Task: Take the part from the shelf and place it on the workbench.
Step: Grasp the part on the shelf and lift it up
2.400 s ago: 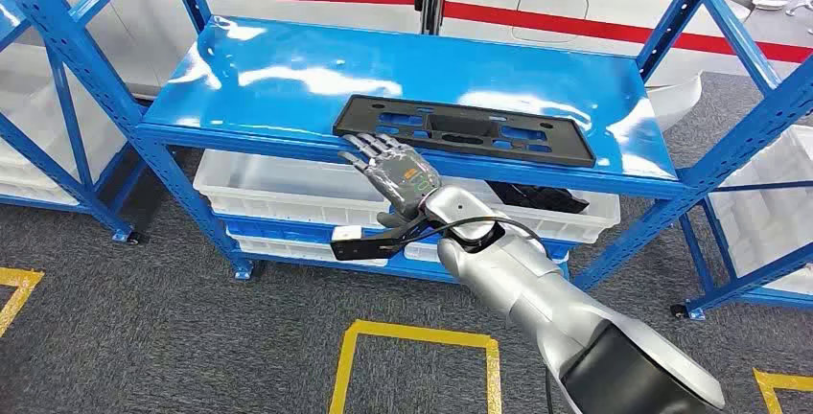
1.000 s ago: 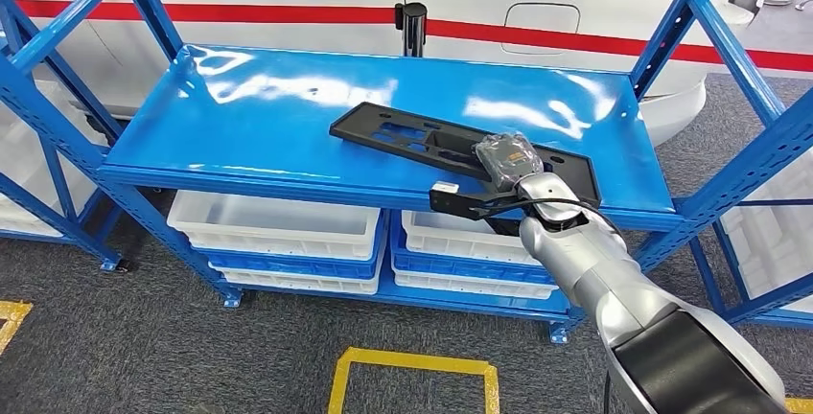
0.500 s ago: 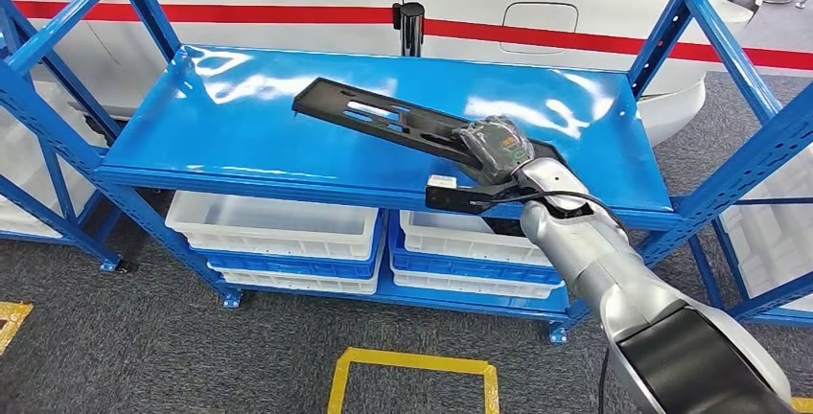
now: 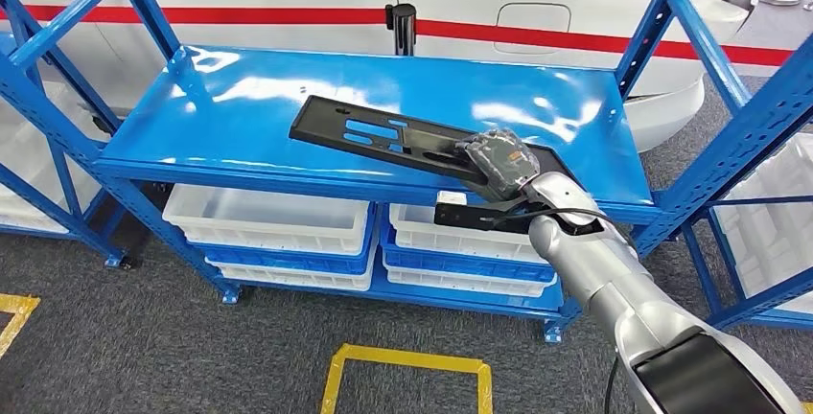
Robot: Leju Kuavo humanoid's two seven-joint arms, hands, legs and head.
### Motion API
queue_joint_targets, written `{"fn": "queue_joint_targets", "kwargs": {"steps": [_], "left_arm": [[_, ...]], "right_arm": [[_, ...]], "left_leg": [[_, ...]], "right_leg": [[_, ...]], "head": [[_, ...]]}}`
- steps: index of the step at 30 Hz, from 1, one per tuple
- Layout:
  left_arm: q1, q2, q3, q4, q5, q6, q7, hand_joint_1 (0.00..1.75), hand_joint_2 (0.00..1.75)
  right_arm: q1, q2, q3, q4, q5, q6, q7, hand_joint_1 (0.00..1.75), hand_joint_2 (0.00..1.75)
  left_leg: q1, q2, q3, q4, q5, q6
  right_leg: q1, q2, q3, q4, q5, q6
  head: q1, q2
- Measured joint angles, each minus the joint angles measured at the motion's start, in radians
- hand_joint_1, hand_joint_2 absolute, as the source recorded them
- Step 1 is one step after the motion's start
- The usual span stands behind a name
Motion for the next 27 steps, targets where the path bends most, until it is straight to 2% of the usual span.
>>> {"fn": "queue_joint_targets", "kwargs": {"steps": [2, 3, 4, 6, 7, 8, 9, 10, 12, 13, 14, 16, 17, 18, 19, 21, 22, 23, 24, 25, 26, 27], "left_arm": [[0.003, 0.001, 0.000, 0.000, -0.001, 0.002, 0.002, 0.00, 0.00], [0.004, 0.001, 0.000, 0.000, -0.001, 0.004, 0.003, 0.00, 0.00], [0.005, 0.002, 0.000, 0.001, -0.002, 0.007, 0.004, 0.00, 0.00], [0.006, 0.002, -0.001, 0.001, -0.004, 0.012, 0.005, 0.00, 0.00], [0.007, 0.003, -0.001, 0.001, -0.004, 0.014, 0.005, 0.00, 0.00], [0.008, 0.003, -0.001, 0.001, -0.004, 0.016, 0.005, 0.00, 0.00], [0.009, 0.003, -0.001, 0.001, -0.004, 0.017, 0.005, 0.00, 0.00], [0.009, 0.003, -0.001, 0.001, -0.004, 0.017, 0.005, 0.00, 0.00], [0.007, 0.004, -0.001, 0.000, -0.004, 0.017, 0.004, 0.00, 0.00], [0.007, 0.004, -0.001, 0.000, -0.005, 0.017, 0.004, 0.00, 0.00], [0.006, 0.004, -0.001, 0.000, -0.005, 0.017, 0.004, 0.00, 0.00], [0.007, 0.003, -0.001, 0.000, -0.005, 0.017, 0.003, 0.00, 0.00], [0.006, 0.002, -0.001, 0.000, -0.005, 0.018, 0.003, 0.00, 0.00], [0.006, 0.000, -0.001, 0.000, -0.005, 0.018, 0.003, 0.00, 0.00], [0.006, -0.001, -0.001, 0.000, -0.005, 0.018, 0.004, 0.00, 0.00], [0.006, -0.002, -0.001, 0.000, -0.006, 0.018, 0.004, 0.00, 0.00], [0.006, -0.002, -0.001, 0.000, -0.006, 0.018, 0.005, 0.00, 0.00], [0.006, -0.002, -0.001, 0.000, -0.007, 0.018, 0.005, 0.00, 0.00], [0.006, -0.003, -0.001, 0.000, -0.007, 0.018, 0.006, 0.00, 0.00], [0.006, -0.004, -0.001, 0.000, -0.008, 0.018, 0.006, 0.00, 0.00], [0.006, -0.005, -0.001, 0.000, -0.008, 0.018, 0.006, 0.00, 0.00], [0.006, -0.006, -0.001, 0.000, -0.009, 0.018, 0.006, 0.00, 0.00]], "right_arm": [[0.001, -0.003, 0.000, -0.001, -0.006, -0.001, 0.000, 1.75, 1.75], [0.001, -0.003, 0.000, -0.001, -0.009, -0.002, 0.000, 1.75, 1.75], [0.001, -0.003, 0.000, 0.000, -0.010, -0.003, 0.000, 1.75, 1.75], [0.002, -0.002, 0.001, 0.000, -0.011, -0.004, 0.000, 1.75, 1.75], [0.004, -0.002, 0.001, 0.001, -0.011, -0.005, 0.000, 1.75, 1.75], [0.005, -0.002, 0.002, 0.001, -0.011, -0.005, 0.000, 1.75, 1.75], [0.006, -0.002, 0.002, 0.002, -0.010, -0.005, 0.000, 1.75, 1.75], [0.006, -0.002, 0.002, 0.002, -0.010, -0.005, 0.000, 1.75, 1.75], [0.004, -0.002, 0.002, 0.003, -0.010, -0.005, 0.000, 1.75, 1.75], [0.003, -0.002, 0.002, 0.003, -0.010, -0.005, 0.001, 1.75, 1.75], [0.002, -0.001, 0.002, 0.004, -0.010, -0.005, 0.001, 1.75, 1.75], [0.003, 0.000, 0.002, 0.006, -0.011, -0.005, 0.002, 1.75, 1.75], [0.004, -0.001, 0.002, 0.007, -0.011, -0.005, 0.002, 1.75, 1.75], [0.004, -0.003, 0.002, 0.008, -0.011, -0.005, 0.002, 1.75, 1.75], [0.005, -0.004, 0.002, 0.009, -0.011, -0.005, 0.002, 1.75, 1.75], [0.008, -0.006, 0.002, 0.012, -0.012, -0.005, 0.002, 1.75, 1.75], [0.010, -0.006, 0.002, 0.013, -0.011, -0.006, 0.002, 1.75, 1.75], [0.013, -0.007, 0.002, 0.015, -0.011, -0.006, 0.002, 1.75, 1.75], [0.016, -0.007, 0.002, 0.016, -0.011, -0.006, 0.003, 1.75, 1.75], [0.019, -0.007, 0.002, 0.017, -0.010, -0.007, 0.004, 1.75, 1.75], [0.020, -0.007, 0.002, 0.018, -0.010, -0.007, 0.006, 1.75, 1.75], [0.020, -0.007, 0.001, 0.018, -0.010, -0.008, 0.008, 1.75, 1.75]], "left_leg": [[0.008, 0.000, -0.008, 0.011, -0.008, -0.007], [0.012, 0.002, -0.019, 0.033, -0.033, -0.008], [0.012, 0.003, -0.038, 0.080, -0.075, -0.007], [0.006, 0.003, -0.085, 0.223, -0.176, -0.001], [0.002, 0.002, -0.100, 0.284, -0.207, 0.003], [-0.001, 0.002, -0.098, 0.315, -0.216, 0.008], [-0.005, 0.002, -0.076, 0.307, -0.207, 0.016], [-0.009, 0.002, -0.034, 0.264, -0.188, 0.026], [-0.020, 0.002, 0.067, 0.134, -0.170, 0.044], [-0.026, 0.003, 0.100, 0.085, -0.169, 0.049], [-0.031, 0.003, 0.115, 0.059, -0.173, 0.050], [-0.038, 0.004, 0.110, 0.045, -0.161, 0.054], [-0.038, 0.006, 0.106, 0.037, -0.148, 0.058], [-0.037, 0.008, 0.098, 0.029, -0.132, 0.065], [-0.035, 0.010, 0.087, 0.022, -0.116, 0.070], [-0.036, 0.013, 0.060, 0.020, -0.091, 0.077], [-0.036, 0.013, 0.045, 0.020, -0.080, 0.077], [-0.037, 0.013, 0.031, 0.021, -0.069, 0.076], [-0.037, 0.013, 0.017, 0.021, -0.059, 0.074], [-0.037, 0.013, 0.003, 0.022, -0.048, 0.071], [-0.037, 0.013, -0.007, 0.022, -0.038, 0.067], [-0.038, 0.013, -0.018, 0.024, -0.028, 0.062]], "right_leg": [[-0.004, 0.001, -0.011, 0.005, 0.003, -0.022], [-0.002, 0.001, -0.019, 0.007, 0.009, -0.035], [0.000, 0.001, -0.028, 0.007, 0.017, -0.048], [0.010, 0.000, -0.050, 0.007, 0.034, -0.068], [0.016, 0.000, -0.062, 0.007, 0.042, -0.074], [0.023, 0.000, -0.073, 0.008, 0.051, -0.077], [0.028, 0.000, -0.084, 0.008, 0.059, -0.078], [0.032, 0.001, -0.093, 0.008, 0.067, -0.077], [0.038, 0.001, -0.106, 0.009, 0.082, -0.072], [0.040, 0.001, -0.110, 0.009, 0.089, -0.067], [0.041, -0.001, -0.112, 0.008, 0.095, -0.061], [0.042, -0.003, -0.116, 0.002, 0.111, -0.045], [0.042, -0.004, -0.123, 0.004, 0.109, -0.041], [0.043, -0.005, -0.135, 0.019, 0.093, -0.041], [0.044, -0.005, -0.152, 0.054, 0.061, -0.045], [0.040, -0.006, -0.191, 0.176, -0.026, -0.054], [0.037, -0.006, -0.202, 0.237, -0.054, -0.052], [0.035, -0.006, -0.201, 0.275, -0.065, -0.045], [0.034, -0.006, -0.183, 0.279, -0.060, -0.035], [0.033, -0.007, -0.144, 0.244, -0.043, -0.025], [0.031, -0.007, -0.089, 0.177, -0.030, -0.019], [0.033, -0.008, -0.031, 0.097, -0.029, -0.019]], "head": [[-0.006, 0.000], [-0.008, 0.000], [-0.009, 0.000], [-0.012, 0.000], [-0.013, 0.000], [-0.013, 0.000], [-0.013, 0.000], [-0.013, 0.000], [-0.013, 0.000], [-0.011, 0.000], [-0.012, 0.000], [-0.013, 0.000], [-0.014, 0.000], [-0.011, 0.000], [-0.009, 0.000], [-0.004, 0.000], [-0.004, 0.000], [-0.004, 0.000], [-0.003, 0.000], [-0.003, 0.000], [-0.003, 0.000], [-0.002, 0.000]]}}
